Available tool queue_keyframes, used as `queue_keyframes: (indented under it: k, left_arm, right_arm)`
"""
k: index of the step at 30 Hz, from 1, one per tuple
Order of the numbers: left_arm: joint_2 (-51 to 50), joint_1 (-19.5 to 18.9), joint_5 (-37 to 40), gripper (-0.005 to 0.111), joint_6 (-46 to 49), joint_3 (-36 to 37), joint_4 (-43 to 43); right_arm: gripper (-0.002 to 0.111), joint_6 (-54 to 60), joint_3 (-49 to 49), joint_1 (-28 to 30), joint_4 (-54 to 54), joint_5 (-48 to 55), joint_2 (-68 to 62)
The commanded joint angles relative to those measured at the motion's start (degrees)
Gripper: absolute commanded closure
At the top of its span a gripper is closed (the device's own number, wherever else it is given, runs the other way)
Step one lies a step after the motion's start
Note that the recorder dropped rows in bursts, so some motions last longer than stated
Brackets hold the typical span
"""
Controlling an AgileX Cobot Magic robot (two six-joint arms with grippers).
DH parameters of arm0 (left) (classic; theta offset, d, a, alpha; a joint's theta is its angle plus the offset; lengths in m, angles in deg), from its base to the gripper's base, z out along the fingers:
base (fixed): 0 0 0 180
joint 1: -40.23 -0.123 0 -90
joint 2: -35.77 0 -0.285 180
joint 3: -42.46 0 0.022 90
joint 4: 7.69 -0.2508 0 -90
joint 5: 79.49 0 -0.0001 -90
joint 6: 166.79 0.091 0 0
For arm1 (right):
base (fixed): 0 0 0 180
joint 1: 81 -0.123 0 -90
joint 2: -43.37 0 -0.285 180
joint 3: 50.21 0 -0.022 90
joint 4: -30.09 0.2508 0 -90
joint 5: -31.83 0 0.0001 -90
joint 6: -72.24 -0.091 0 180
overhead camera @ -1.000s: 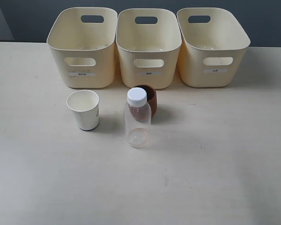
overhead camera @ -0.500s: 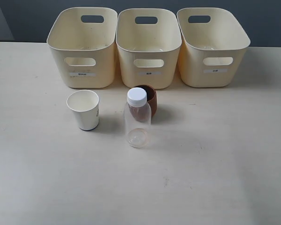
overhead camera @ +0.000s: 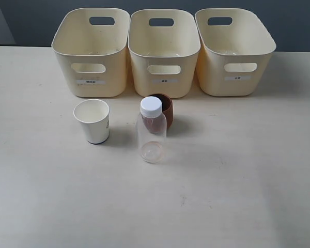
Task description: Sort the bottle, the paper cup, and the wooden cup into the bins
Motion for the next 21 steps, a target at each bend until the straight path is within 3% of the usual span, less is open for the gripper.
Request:
queue_keyframes:
  k: [1,21]
  left_arm:
    - [0.1,0.1,-0.3,0.107,-0.1,0.1,0.0]
    - [0.1,0.1,-0.3,0.107,-0.1,0.1,0.0]
  right_arm:
    - [0.108,-0.1,0.3,0.2,2.4,0.8,0.3]
    - [0.108,0.3,0.3,0.2,-1.9,2.9,0.3]
